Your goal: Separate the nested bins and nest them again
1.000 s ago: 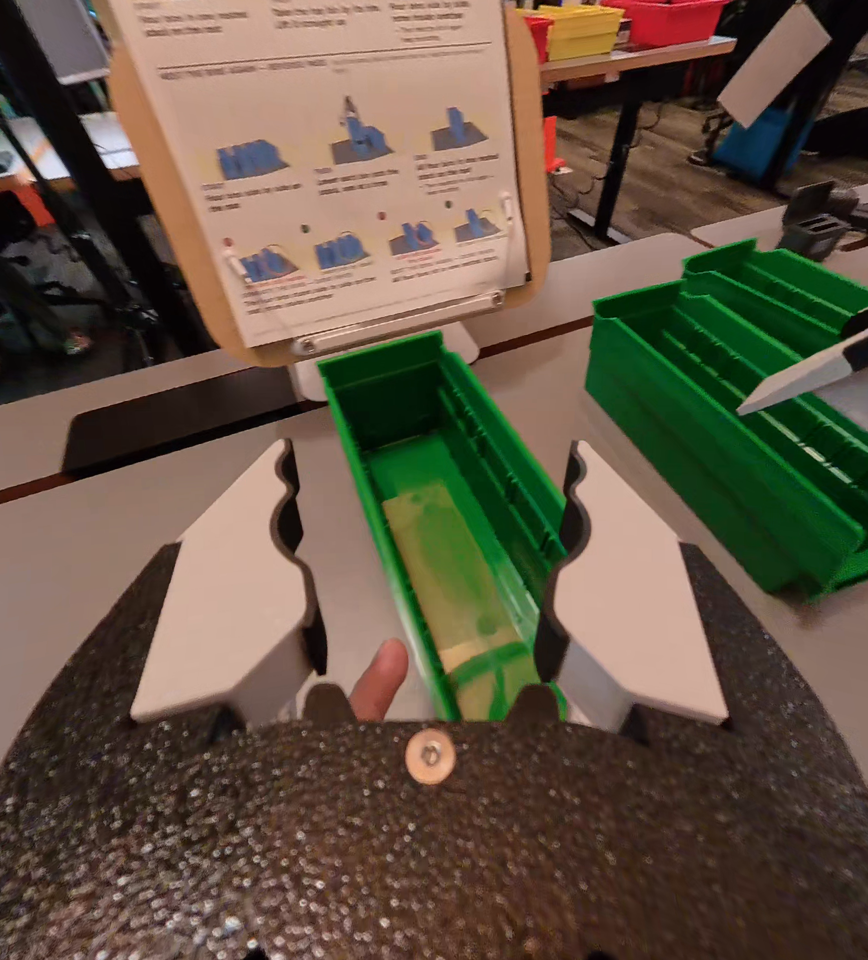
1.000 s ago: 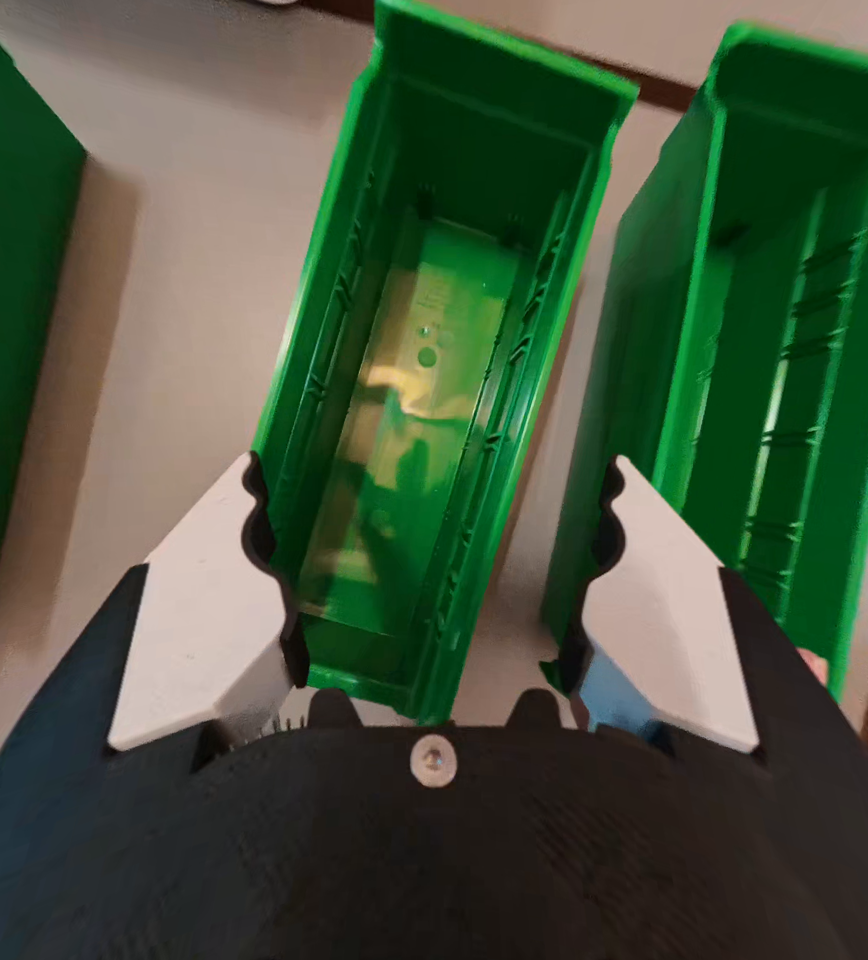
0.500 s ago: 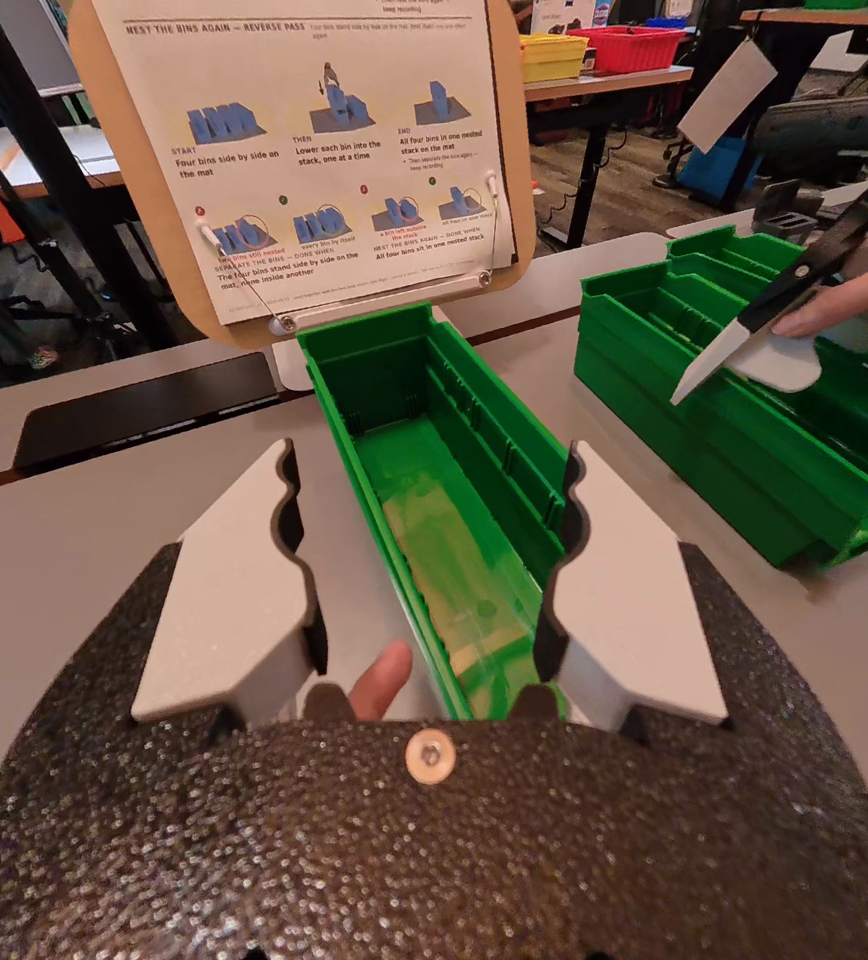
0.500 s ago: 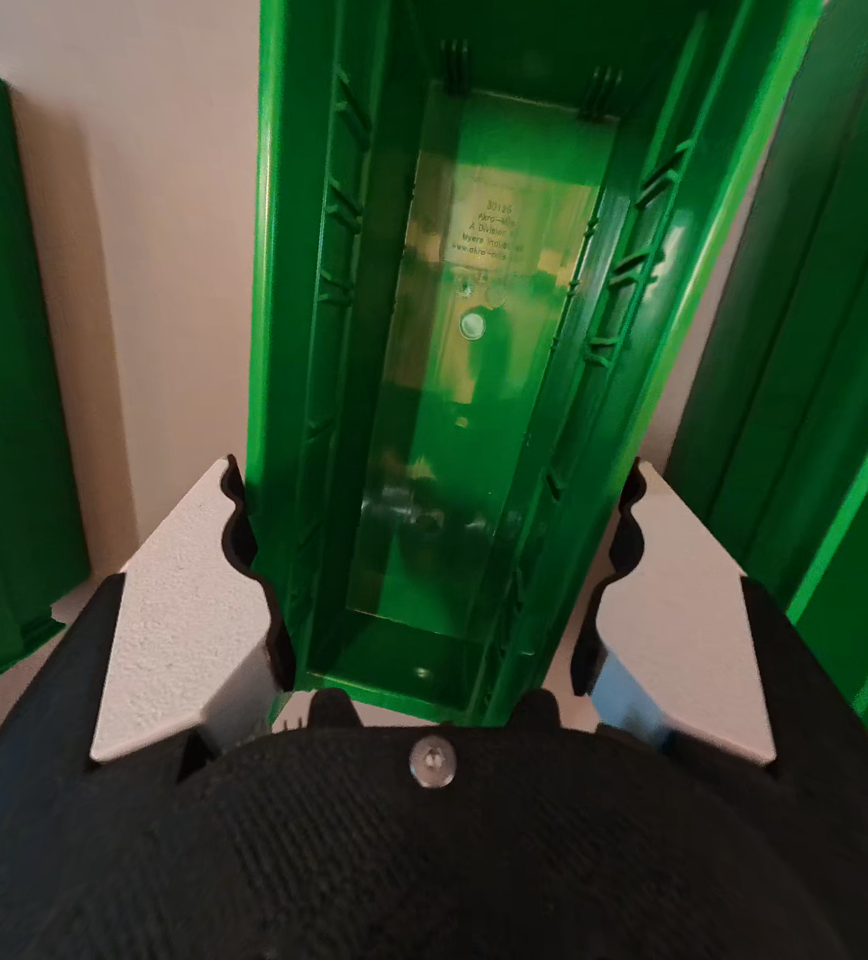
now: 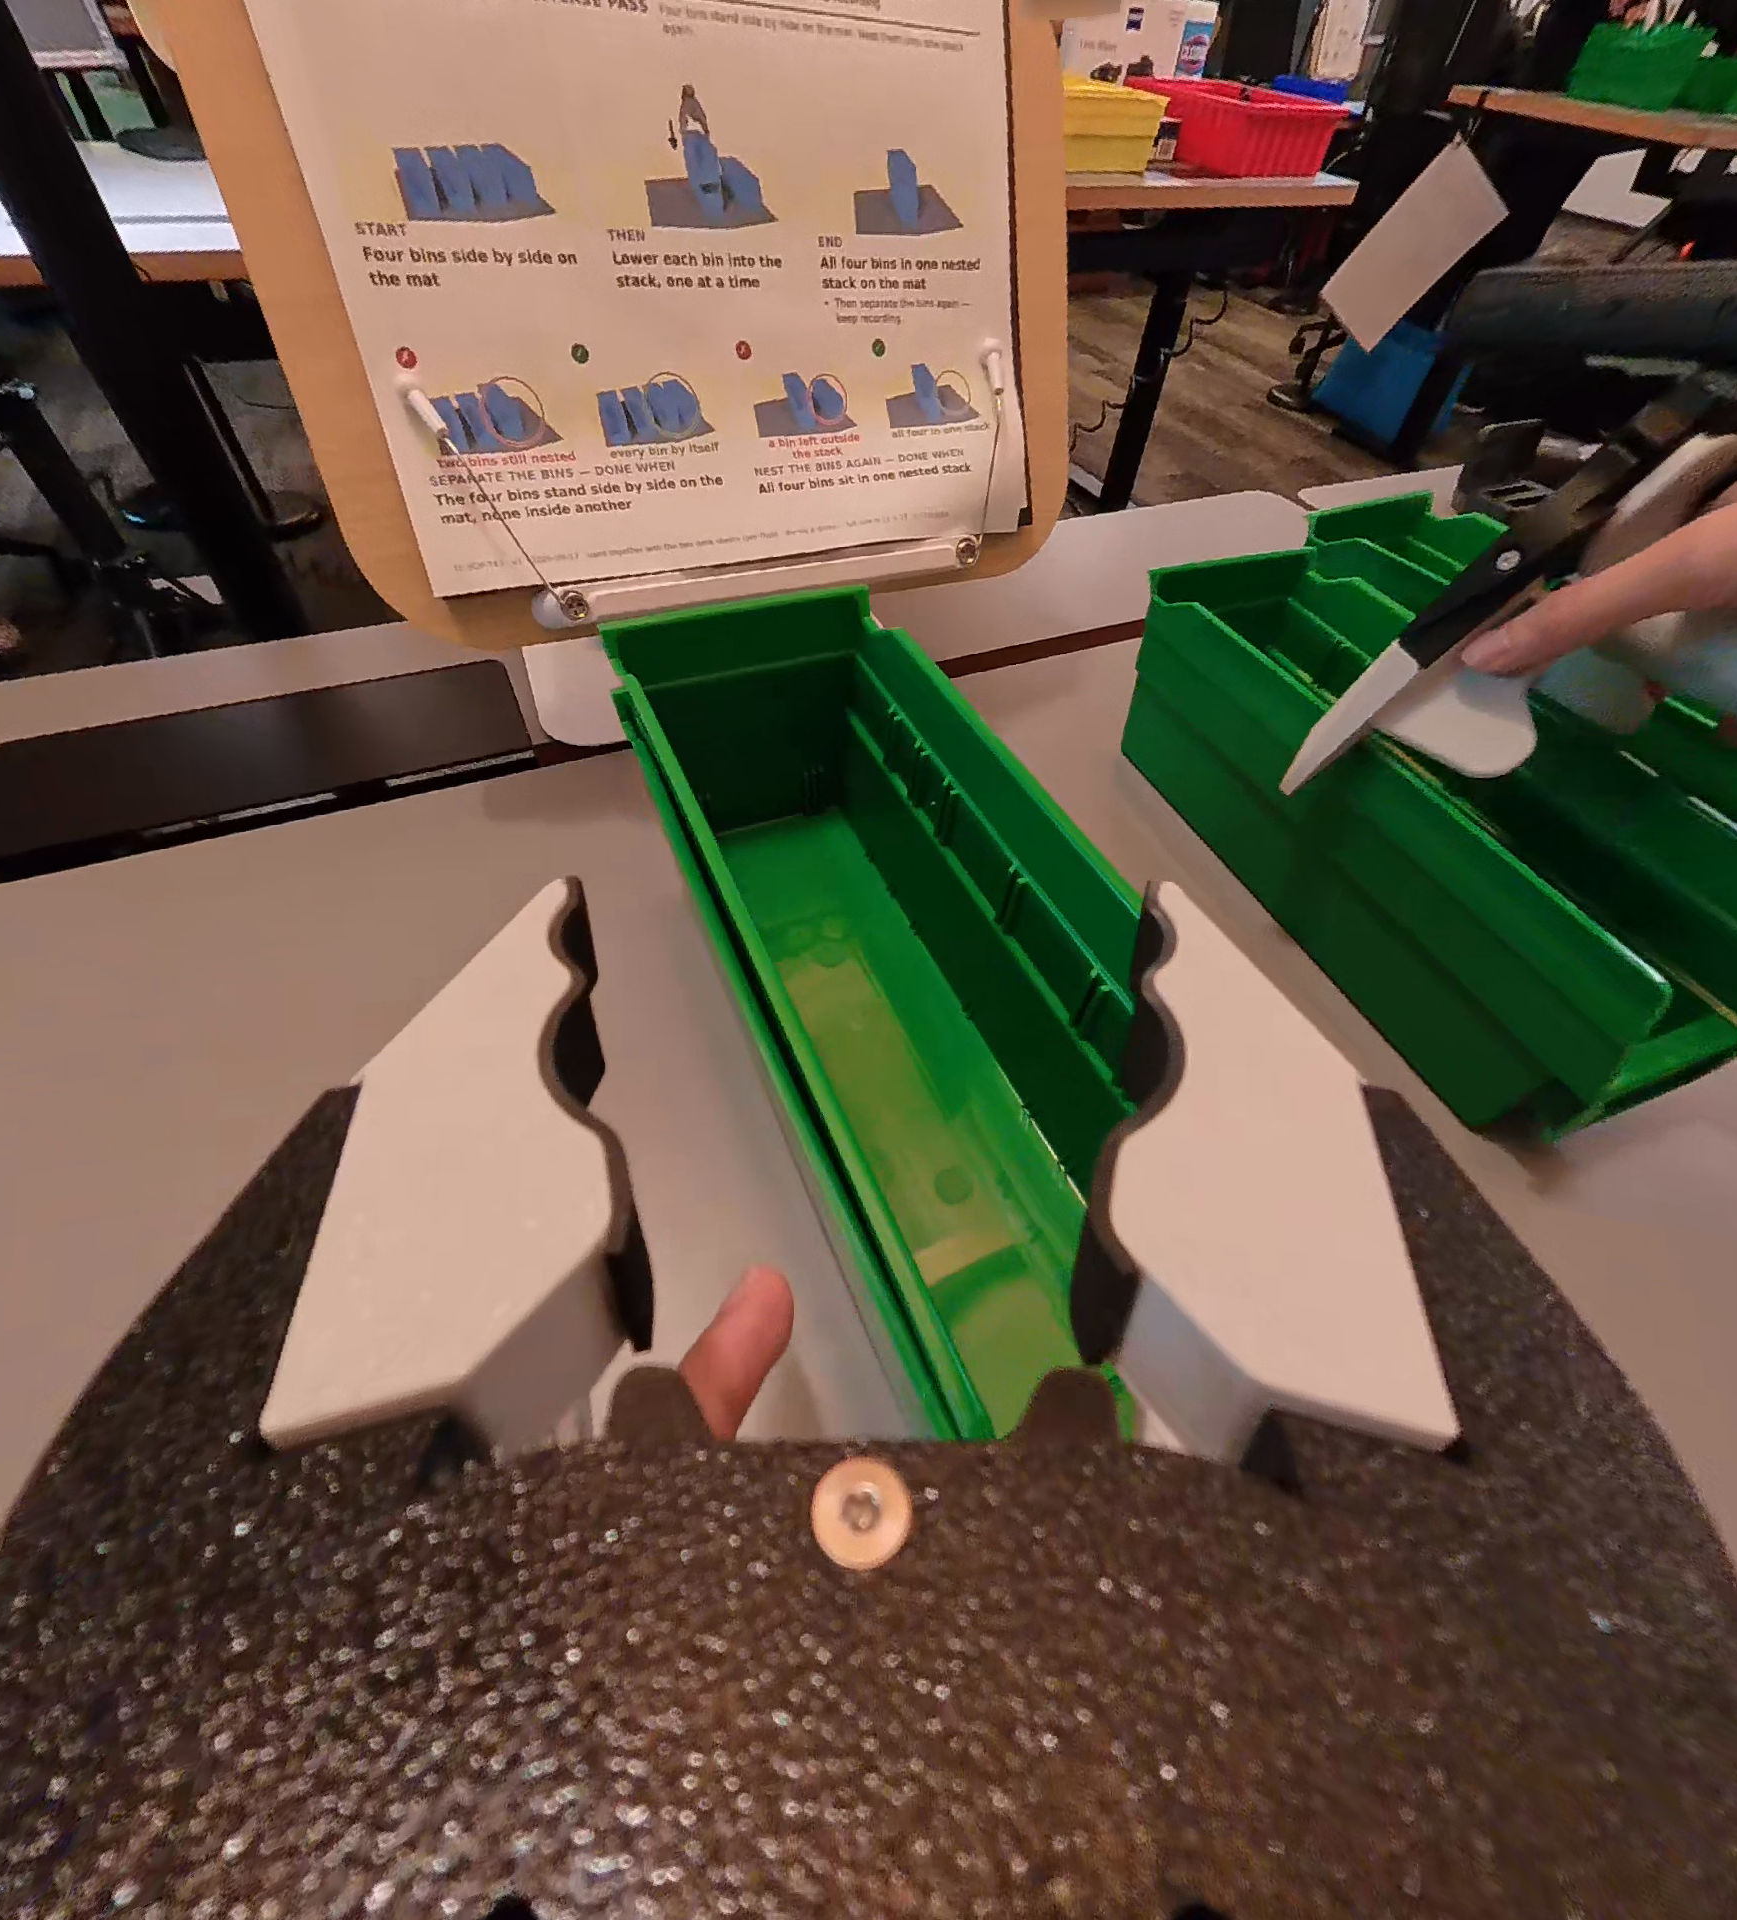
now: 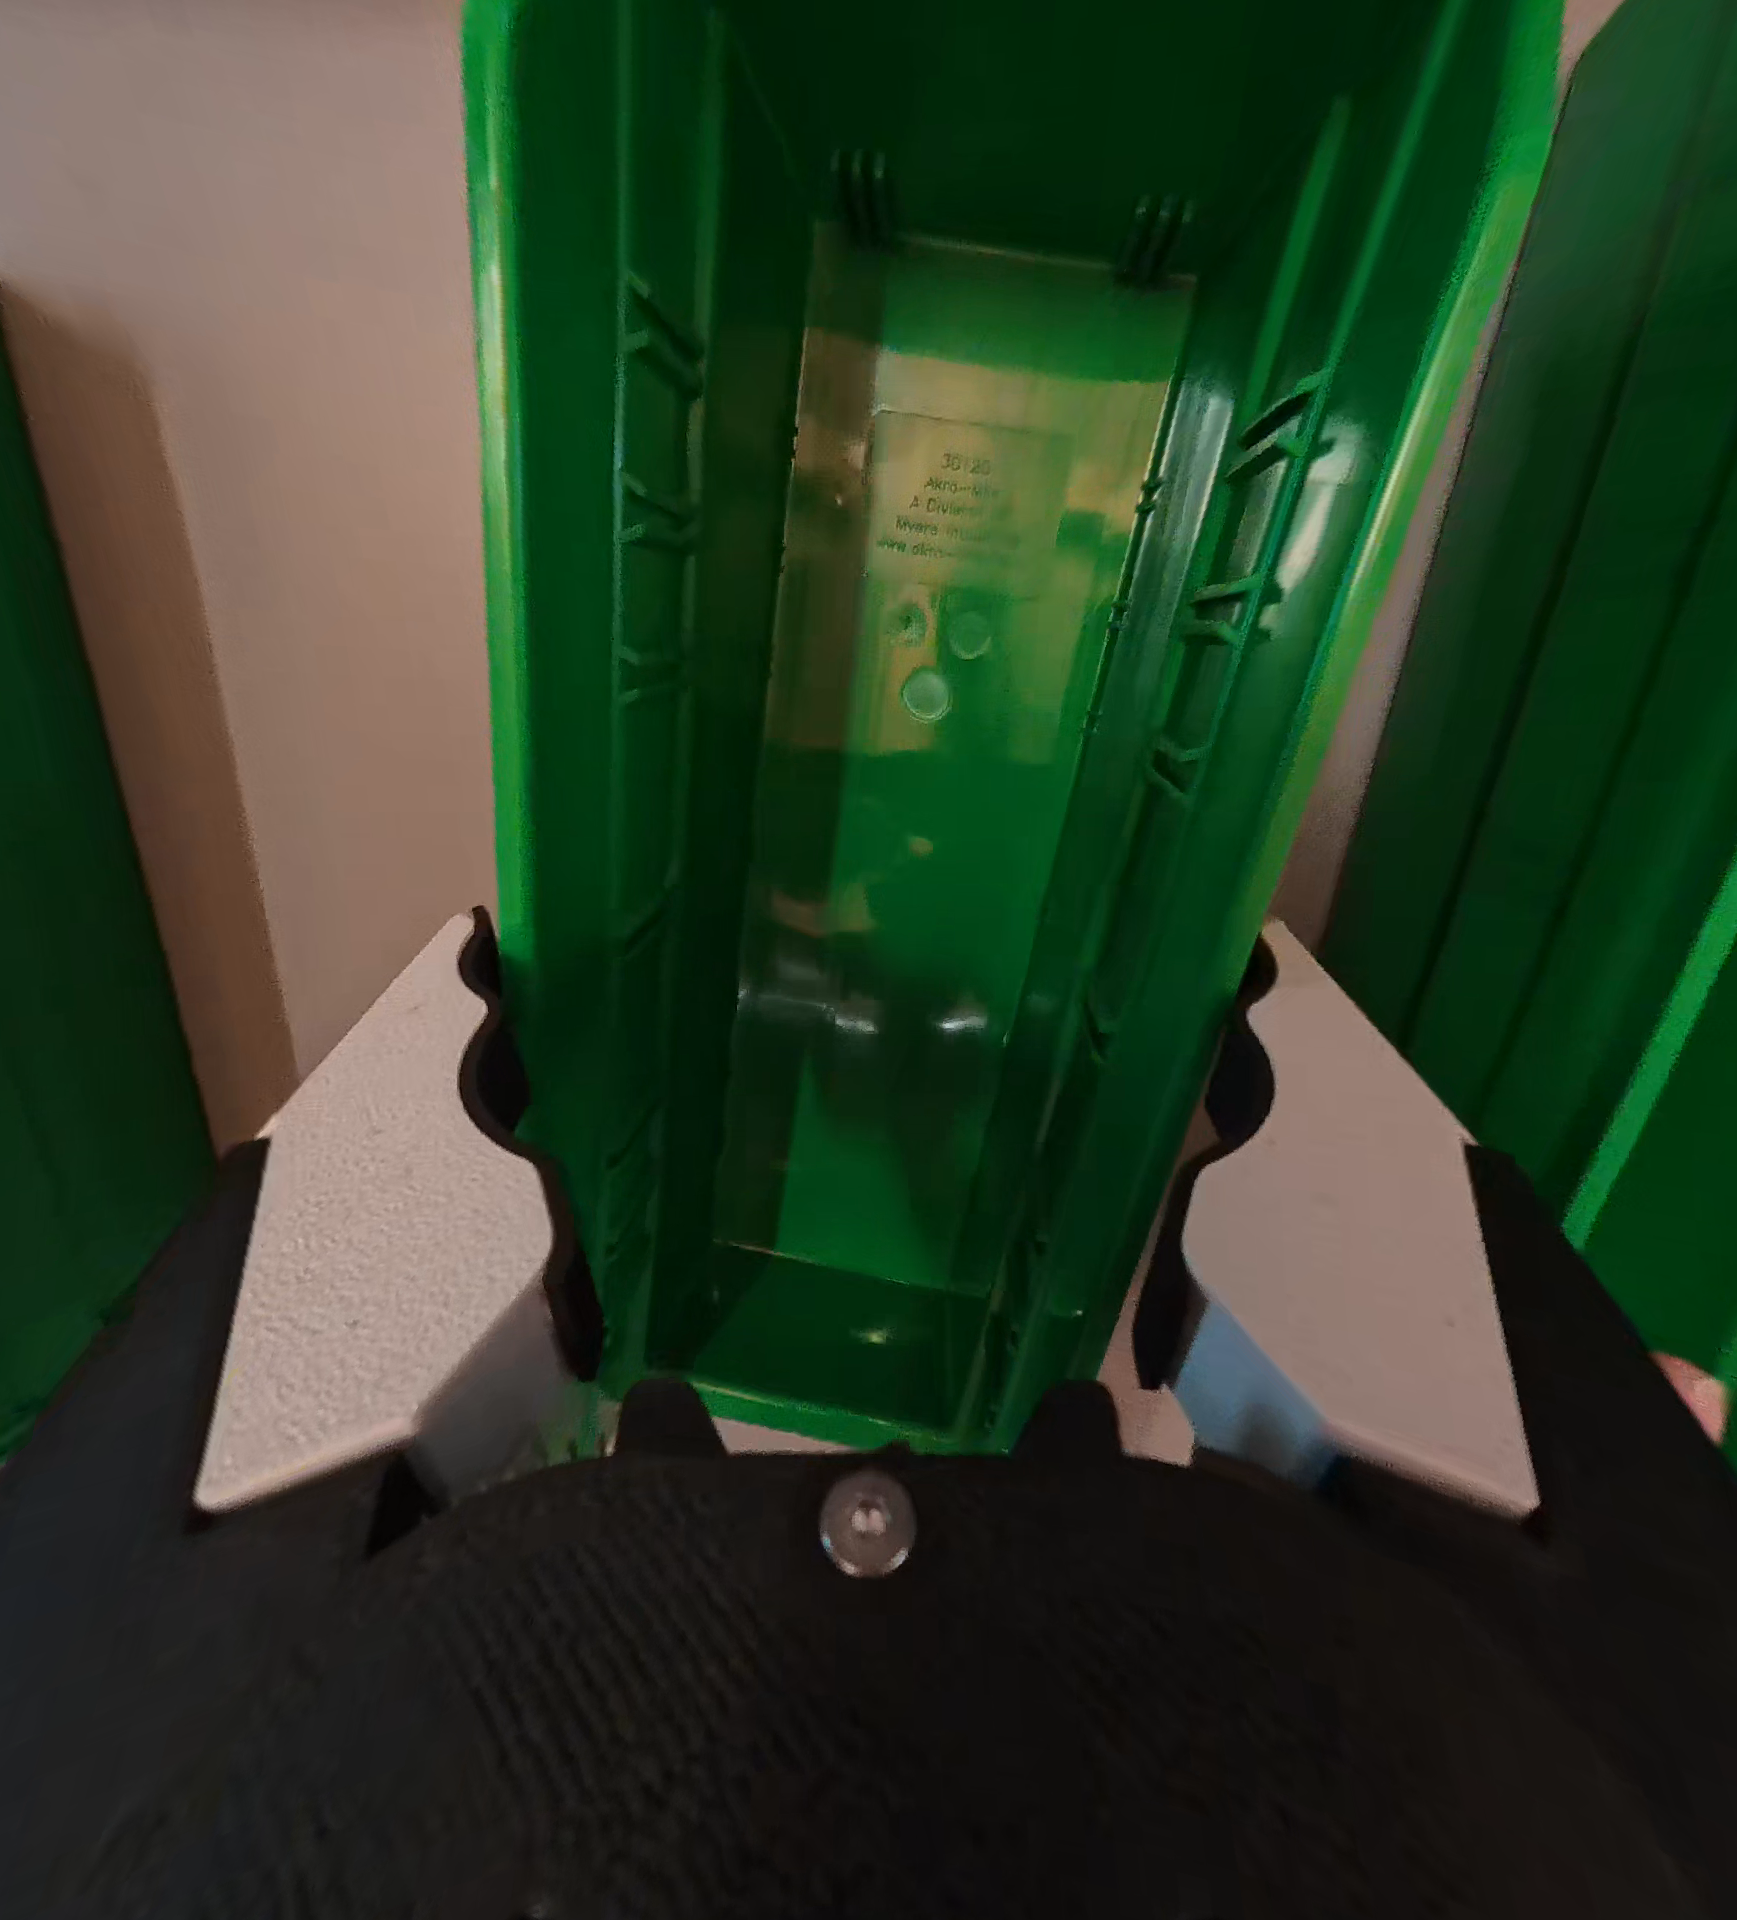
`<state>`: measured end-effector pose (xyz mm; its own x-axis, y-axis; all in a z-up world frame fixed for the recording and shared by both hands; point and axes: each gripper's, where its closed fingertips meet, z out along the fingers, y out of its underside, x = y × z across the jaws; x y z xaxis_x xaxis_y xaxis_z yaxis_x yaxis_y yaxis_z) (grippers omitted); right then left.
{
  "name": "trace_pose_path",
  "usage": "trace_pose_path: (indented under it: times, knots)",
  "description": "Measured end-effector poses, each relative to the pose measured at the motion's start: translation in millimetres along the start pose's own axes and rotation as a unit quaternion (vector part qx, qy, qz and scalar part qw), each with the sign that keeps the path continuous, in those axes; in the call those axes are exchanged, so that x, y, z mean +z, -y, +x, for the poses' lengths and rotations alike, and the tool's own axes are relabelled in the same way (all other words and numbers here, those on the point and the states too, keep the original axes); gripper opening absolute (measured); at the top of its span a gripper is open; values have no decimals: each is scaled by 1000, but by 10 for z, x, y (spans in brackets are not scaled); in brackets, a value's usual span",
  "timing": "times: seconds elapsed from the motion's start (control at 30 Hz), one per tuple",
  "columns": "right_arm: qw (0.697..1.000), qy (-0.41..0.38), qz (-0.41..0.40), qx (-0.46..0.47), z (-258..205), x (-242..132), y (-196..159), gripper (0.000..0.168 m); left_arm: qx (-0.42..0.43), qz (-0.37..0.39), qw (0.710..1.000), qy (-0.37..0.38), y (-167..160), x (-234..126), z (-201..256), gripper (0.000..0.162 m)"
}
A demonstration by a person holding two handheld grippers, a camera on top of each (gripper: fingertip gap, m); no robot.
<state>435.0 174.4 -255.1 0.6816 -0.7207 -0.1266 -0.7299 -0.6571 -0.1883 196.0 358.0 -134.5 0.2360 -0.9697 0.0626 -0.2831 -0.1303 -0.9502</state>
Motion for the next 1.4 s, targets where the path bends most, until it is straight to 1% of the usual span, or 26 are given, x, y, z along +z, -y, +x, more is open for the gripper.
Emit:
trace_pose_path:
  times: [0.13,0.27,0.47,0.53,0.63,0.73,0.93,1.27,1.4]
  knots:
    - [999,31,11,16,-23,85,20,140,-1,2,1000,1,-4,20,10,101]
    - [999,44,20,18,-30,107,28,142,0,-14,1000,-2,-36,73,34,102]
    - [999,38,23,11,-37,120,37,143,-14,-4,1000,-12,119,182,-3,102]
    - [999,43,17,13,-48,140,29,144,-10,-14,1000,-14,79,211,-43,101]
    - [999,38,8,8,-50,174,28,151,-11,-28,1000,-10,-52,224,-147,99]
    - [1000,23,3,-3,-57,190,34,156,-30,-36,999,-12,-146,214,-250,99]
    - [999,-24,-19,-15,-40,244,3,159,-69,-20,997,-19,-126,203,-367,98]
    - [1000,-2,-19,-22,-55,238,9,159,-78,-45,994,-56,-244,251,-244,97]
    - [999,24,-14,-20,-95,239,19,158,-82,-44,994,-64,-232,235,-222,97]
